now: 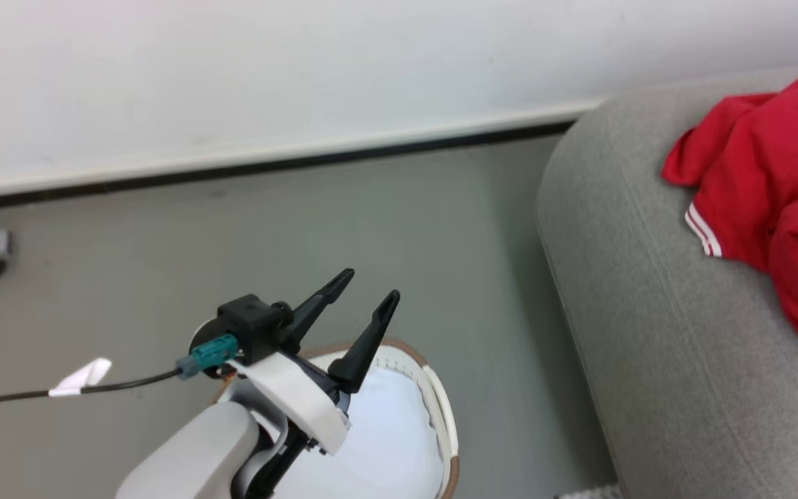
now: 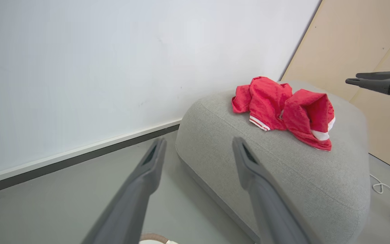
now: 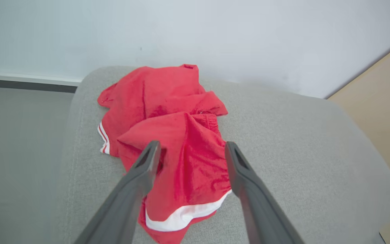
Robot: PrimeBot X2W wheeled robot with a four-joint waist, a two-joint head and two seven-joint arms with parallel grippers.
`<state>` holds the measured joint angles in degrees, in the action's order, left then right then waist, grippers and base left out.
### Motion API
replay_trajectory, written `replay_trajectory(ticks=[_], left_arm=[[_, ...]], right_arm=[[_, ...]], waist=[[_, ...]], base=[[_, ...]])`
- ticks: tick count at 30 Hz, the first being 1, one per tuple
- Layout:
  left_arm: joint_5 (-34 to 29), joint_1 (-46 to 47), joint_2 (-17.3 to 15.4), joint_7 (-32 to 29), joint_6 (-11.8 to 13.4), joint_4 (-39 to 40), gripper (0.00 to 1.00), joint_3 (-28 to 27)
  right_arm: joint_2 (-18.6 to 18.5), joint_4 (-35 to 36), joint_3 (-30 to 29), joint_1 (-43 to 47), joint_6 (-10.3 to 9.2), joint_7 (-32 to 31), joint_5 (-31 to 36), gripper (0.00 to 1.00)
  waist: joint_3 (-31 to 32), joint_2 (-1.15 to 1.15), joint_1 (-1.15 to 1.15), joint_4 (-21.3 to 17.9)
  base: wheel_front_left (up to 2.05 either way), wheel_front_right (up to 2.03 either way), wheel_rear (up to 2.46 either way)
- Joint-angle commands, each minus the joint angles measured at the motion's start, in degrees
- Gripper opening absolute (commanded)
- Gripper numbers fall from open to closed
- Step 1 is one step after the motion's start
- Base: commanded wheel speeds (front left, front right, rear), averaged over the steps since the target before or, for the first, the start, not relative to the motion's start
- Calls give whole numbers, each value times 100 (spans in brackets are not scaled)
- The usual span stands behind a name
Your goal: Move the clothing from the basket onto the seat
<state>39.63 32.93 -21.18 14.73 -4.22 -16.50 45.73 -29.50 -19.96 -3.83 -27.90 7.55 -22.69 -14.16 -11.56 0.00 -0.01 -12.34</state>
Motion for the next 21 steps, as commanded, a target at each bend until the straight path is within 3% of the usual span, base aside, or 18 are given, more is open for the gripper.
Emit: replay_trajectory(ticks=[1,5,10,21], left_arm=[[32,-107,1,34,24,-33,100,-42],[94,-221,59,36,156,-101,100,-284],[111,-455,50,39,342,-47,100,-788],[-169,-1296,-89,39,687,16,100,-2143]], right_arm=[[-107,107,44,123,-13,57,-27,100],[-87,552,156,324,-13,305,-241,100],[268,935,197,541,-14,687,-503,100],[1419,1191,186,1148,-13,1993,-356,100]], waist=[[398,0,1,135],[721,0,1,373],[1036,0,1,667],[1235,0,1,1175]], base=[[0,0,0],[0,0,0],[0,0,0],[0,0,0]])
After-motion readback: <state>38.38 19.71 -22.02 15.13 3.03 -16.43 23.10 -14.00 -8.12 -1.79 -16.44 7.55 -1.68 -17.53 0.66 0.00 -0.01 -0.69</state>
